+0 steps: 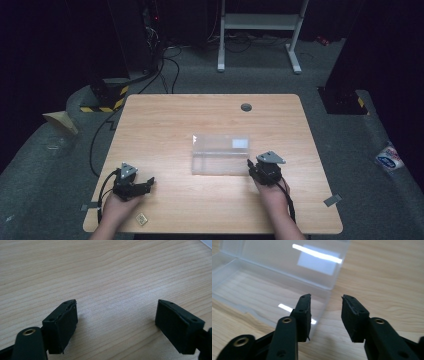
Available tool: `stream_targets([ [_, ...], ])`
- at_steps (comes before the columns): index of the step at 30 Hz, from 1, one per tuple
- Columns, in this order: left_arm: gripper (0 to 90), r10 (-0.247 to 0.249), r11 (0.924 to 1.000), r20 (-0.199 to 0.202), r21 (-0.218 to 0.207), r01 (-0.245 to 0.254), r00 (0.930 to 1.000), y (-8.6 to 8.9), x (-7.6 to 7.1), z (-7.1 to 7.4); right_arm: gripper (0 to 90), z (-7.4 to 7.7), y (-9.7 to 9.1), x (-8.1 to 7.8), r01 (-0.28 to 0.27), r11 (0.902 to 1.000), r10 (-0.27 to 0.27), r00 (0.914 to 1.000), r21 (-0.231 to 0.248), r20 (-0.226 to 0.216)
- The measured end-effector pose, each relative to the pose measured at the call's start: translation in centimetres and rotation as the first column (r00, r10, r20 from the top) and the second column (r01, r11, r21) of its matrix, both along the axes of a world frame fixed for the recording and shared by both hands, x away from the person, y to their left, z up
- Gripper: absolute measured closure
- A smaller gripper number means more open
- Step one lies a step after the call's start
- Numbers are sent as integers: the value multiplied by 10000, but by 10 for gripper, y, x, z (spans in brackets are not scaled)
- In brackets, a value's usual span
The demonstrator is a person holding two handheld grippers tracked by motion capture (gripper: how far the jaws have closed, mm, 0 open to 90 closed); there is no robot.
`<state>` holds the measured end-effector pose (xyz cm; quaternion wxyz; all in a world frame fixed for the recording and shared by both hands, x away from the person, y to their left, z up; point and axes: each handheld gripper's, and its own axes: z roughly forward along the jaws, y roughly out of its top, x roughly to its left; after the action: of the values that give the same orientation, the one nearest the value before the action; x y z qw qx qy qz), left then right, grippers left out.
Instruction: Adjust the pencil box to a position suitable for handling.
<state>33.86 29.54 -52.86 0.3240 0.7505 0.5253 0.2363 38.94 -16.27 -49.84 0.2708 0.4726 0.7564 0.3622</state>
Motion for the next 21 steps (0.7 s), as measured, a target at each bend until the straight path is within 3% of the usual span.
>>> stream_targets([
  [5,223,-202,9998,-156,-18,201,9997,2,-1,2,500,-2,-34,-5,682,9976,-684,9974,-116,-212],
  [6,248,-333,9992,-337,197,340,9989,4,0,6,492,-3,-40,-6,812,9966,-815,9964,-140,-252],
  [8,288,-330,9975,-251,621,345,9991,4,-2,10,484,-7,-56,-11,1033,9945,-1039,9939,-191,-358],
  [9,291,-387,9972,-163,633,396,9991,5,-2,14,483,-9,-60,-13,1136,9933,-1143,9927,-218,-385],
  [11,304,-467,9985,-165,275,472,9988,7,-1,20,482,-16,-69,-17,1402,9895,-1416,9890,-339,-432],
  [13,312,-700,9975,-67,70,700,9975,9,-5,27,449,-24,-75,-18,1681,9857,-1686,9811,-134,-946],
  [17,312,-1153,9928,30,-320,1153,9933,12,-24,34,455,-24,-74,-21,1562,9875,-1573,9845,-204,-776],
  [21,316,-1271,9890,-248,-796,1247,9916,16,-46,25,453,-25,-67,-21,1408,9880,-1453,9867,-637,-725],
])
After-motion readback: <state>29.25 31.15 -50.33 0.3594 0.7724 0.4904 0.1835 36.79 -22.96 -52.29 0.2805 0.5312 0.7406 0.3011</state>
